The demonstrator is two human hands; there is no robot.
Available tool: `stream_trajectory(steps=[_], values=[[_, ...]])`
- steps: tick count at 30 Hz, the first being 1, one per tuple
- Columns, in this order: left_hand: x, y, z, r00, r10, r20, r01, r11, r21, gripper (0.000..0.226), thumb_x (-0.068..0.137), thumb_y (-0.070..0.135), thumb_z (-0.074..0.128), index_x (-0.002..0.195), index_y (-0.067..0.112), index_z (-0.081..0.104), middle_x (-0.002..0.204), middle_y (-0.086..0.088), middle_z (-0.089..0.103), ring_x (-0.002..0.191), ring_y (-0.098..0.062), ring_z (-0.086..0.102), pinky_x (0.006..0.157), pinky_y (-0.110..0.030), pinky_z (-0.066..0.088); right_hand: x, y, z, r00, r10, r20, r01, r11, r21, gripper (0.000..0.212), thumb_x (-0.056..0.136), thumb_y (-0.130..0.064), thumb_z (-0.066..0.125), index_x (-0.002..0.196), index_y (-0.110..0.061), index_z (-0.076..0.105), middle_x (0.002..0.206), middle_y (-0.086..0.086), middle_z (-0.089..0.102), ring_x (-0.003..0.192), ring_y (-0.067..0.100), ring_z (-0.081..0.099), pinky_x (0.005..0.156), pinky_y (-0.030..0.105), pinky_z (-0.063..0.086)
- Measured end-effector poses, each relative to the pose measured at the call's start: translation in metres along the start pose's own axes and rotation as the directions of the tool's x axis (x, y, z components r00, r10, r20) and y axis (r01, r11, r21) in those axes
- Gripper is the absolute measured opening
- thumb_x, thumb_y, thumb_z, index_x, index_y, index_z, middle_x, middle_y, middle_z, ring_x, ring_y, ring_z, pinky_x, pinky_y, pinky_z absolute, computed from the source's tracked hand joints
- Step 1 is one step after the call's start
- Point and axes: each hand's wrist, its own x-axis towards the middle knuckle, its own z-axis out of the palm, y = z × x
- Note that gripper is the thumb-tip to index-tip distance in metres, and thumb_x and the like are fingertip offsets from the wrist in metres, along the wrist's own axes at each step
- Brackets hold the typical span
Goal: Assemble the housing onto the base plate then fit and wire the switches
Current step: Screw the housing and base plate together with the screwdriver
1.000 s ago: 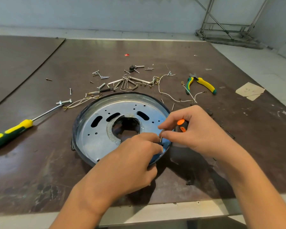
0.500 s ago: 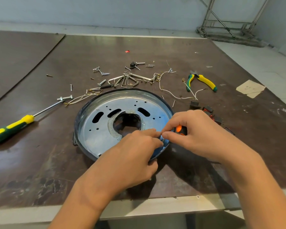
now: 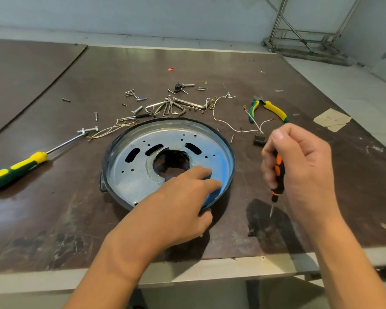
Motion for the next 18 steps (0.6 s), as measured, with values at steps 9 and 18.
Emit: stream_trajectory(steps=[9, 18], values=[[-0.012, 0.007, 0.006, 0.987, 0.015, -0.158, 0.016, 0.981, 0.192, 0.051, 0.084, 0.04, 0.06, 0.134, 0.041, 0.052, 0.142, 0.011, 0.051, 0.137, -0.015, 0.043, 0.113, -0.039, 0.033, -0.001, -0.012, -0.014, 0.999, -0.033, -0.002, 0.026, 0.732, 0.68, 0.032, 0.086, -0.002, 0.029, 0.103, -0.015, 0.052, 0.084, 0.007, 0.047, 0.067, 0.022, 0.044, 0.061, 0.033, 0.042], [-0.01, 0.008, 0.004, 0.986, -0.018, -0.168, 0.041, 0.99, 0.135, 0.05, 0.076, 0.039, 0.058, 0.126, 0.039, 0.059, 0.124, 0.012, 0.06, 0.111, -0.015, 0.062, 0.077, -0.039, 0.06, 0.007, 0.012, 0.017, 0.992, 0.121, 0.016, -0.104, 0.774, 0.625, 0.016, 0.092, -0.006, 0.037, 0.097, -0.012, 0.052, 0.084, 0.005, 0.054, 0.072, 0.019, 0.05, 0.065, 0.032, 0.046]])
